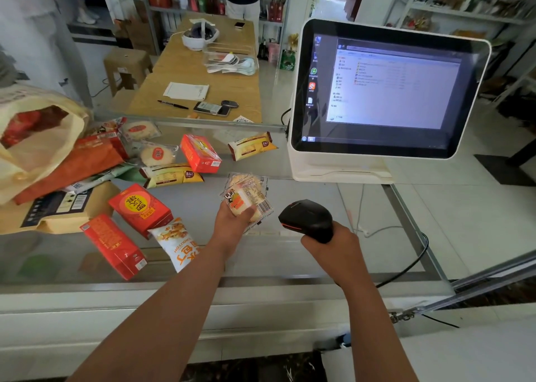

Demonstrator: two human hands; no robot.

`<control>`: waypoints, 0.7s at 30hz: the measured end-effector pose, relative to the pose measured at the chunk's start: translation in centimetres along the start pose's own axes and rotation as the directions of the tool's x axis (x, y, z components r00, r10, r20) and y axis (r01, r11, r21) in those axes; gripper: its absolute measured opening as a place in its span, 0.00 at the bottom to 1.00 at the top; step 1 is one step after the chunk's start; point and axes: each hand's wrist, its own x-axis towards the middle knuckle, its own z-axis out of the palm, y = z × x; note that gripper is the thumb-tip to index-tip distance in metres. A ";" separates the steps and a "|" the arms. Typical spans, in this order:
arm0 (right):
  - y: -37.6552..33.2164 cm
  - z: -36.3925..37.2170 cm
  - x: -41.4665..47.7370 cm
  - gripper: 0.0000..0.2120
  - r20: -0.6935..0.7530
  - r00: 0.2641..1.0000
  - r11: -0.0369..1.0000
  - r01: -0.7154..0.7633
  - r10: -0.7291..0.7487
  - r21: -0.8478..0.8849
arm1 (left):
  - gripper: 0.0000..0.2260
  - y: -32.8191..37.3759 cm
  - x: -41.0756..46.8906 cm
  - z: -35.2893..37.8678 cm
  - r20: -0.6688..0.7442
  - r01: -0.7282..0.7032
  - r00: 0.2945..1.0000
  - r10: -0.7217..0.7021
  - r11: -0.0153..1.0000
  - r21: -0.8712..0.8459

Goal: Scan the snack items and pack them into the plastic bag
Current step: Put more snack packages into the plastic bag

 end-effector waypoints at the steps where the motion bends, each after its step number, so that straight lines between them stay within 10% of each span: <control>1: 0.0 0.0 0.0 0.09 0.004 1.000 1.000 -0.002 0.002 -0.001 | 0.18 0.0 0.0 0.0 -0.005 0.007 1.000 -0.007 1.000 -0.006; 21: 0.1 -0.1 0.1 0.09 0.012 1.000 1.000 -0.008 0.008 0.005 | 0.22 -0.1 0.3 -0.2 0.010 0.006 1.000 -0.006 0.998 0.061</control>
